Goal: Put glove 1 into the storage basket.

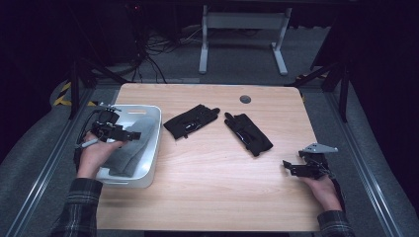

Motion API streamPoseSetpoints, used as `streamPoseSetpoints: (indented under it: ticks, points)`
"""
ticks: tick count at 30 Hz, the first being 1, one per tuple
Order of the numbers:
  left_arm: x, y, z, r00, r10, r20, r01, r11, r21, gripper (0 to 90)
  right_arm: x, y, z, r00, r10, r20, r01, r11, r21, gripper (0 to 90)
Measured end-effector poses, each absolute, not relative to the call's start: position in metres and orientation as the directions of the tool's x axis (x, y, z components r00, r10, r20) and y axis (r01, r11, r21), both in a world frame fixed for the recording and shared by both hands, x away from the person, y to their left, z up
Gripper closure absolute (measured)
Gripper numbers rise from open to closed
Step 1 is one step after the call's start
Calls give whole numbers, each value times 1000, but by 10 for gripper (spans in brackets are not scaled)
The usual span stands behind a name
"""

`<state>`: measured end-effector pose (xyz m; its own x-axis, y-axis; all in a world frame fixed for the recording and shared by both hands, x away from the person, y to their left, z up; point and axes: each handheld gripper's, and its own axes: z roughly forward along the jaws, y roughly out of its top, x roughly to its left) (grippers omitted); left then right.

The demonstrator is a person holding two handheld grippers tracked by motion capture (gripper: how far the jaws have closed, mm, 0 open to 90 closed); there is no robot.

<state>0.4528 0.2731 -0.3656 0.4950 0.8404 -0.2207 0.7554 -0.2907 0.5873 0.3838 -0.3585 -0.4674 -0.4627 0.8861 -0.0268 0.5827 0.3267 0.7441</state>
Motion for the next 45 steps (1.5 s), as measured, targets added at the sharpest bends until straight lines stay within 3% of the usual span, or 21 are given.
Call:
streamPoseSetpoints:
  ticks: [26, 35, 45]
  points:
    - [421, 150, -363, 713, 678, -179, 582, -430, 690, 10, 384, -358, -467, -459, 888, -27, 585, 325, 743, 186]
    - [397, 111, -379, 777, 613, -145, 515, -486, 706, 12, 384, -358, -467, -455, 890, -30, 585, 324, 744, 184]
    - [378, 82, -429, 814, 568, -116, 493, -573, 654, 15, 384, -358, -467, -456, 889, -30, 585, 325, 743, 178]
